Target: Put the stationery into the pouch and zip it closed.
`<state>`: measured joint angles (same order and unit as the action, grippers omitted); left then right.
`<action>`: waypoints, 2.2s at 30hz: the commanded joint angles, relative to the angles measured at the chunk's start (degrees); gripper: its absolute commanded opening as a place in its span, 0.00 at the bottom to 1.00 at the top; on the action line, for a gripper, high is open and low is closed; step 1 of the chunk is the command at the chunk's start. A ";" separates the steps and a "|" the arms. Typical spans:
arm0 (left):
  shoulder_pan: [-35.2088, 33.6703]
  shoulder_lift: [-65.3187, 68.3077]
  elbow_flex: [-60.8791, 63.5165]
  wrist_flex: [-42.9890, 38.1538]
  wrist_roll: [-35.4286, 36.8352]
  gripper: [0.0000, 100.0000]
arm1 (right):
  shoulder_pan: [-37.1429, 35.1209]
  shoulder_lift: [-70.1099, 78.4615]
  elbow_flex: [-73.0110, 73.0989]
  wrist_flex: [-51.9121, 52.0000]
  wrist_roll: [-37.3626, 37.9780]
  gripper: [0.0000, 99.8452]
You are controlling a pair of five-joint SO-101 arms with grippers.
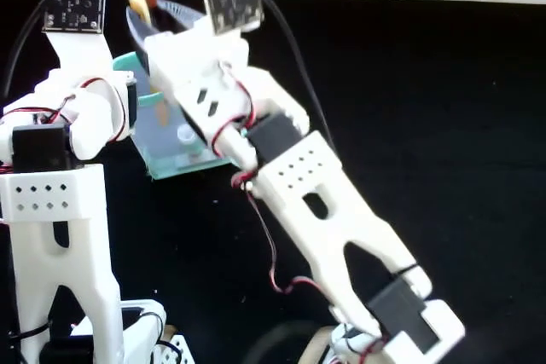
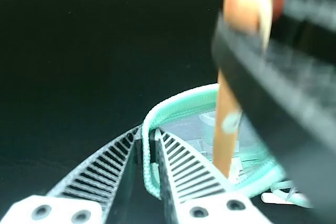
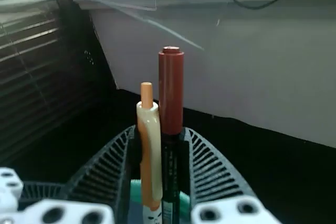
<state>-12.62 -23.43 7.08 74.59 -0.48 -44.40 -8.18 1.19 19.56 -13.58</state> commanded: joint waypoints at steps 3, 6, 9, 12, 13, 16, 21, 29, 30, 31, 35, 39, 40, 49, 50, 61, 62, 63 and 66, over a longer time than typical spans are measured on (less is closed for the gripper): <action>-3.74 1.89 0.75 -0.26 0.09 0.01 | -2.59 -8.13 14.46 -4.53 -0.09 0.01; -3.91 1.89 0.75 -0.26 0.09 0.01 | -2.51 -10.24 17.36 -4.53 -0.09 0.01; -4.00 1.89 0.75 -0.26 0.09 0.01 | -2.51 -12.62 17.89 -4.18 -0.18 0.08; -4.00 1.89 0.75 -0.26 0.09 0.01 | -2.59 -15.25 18.77 -2.15 -0.53 0.21; -4.00 1.89 0.75 -0.26 0.09 0.01 | -2.59 -16.13 18.86 -1.19 -0.53 0.25; -4.00 1.98 0.75 -0.26 0.09 0.01 | -2.59 -18.51 18.86 0.84 -0.18 0.26; -4.00 1.98 0.75 -0.26 0.09 0.01 | -2.33 -21.76 18.33 2.51 -0.18 0.26; -4.00 1.98 0.75 -0.18 0.09 0.01 | 8.40 -22.73 10.95 6.37 -0.09 0.26; -4.00 1.98 0.75 -0.18 0.09 0.01 | 10.77 -22.73 10.68 7.87 -0.09 0.26; -4.00 1.98 0.84 -0.18 0.09 0.01 | 13.23 -22.73 10.42 9.54 0.53 0.26; -4.00 1.98 0.84 -0.18 0.09 0.01 | 20.70 -22.73 10.42 15.78 10.11 0.26; -4.00 1.98 0.84 -0.26 0.09 0.01 | 23.87 -22.73 10.59 23.25 23.30 0.26; -4.00 1.98 0.75 -0.26 0.09 0.01 | 23.87 -22.55 10.77 25.45 26.64 0.26; -4.09 1.89 0.31 -2.29 0.44 0.01 | 22.29 -22.81 25.27 28.88 40.88 0.26; -4.26 1.89 0.31 -2.29 0.44 0.01 | 22.46 -22.81 26.59 28.88 41.85 0.26; -9.45 1.89 0.31 -3.60 0.44 0.01 | 22.64 -22.81 42.15 28.70 49.58 0.26; -9.98 1.89 0.31 -3.78 0.53 0.01 | 22.64 -22.81 43.03 28.70 49.58 0.26; -10.24 1.89 0.31 -3.87 0.53 0.01 | 22.64 -22.81 43.91 28.70 49.58 0.26; -10.68 1.89 0.22 -3.96 0.53 0.01 | 21.93 -22.81 46.02 28.62 50.73 0.26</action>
<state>-21.14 -22.90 7.43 72.22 -0.13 -21.89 -29.19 46.46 48.31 35.30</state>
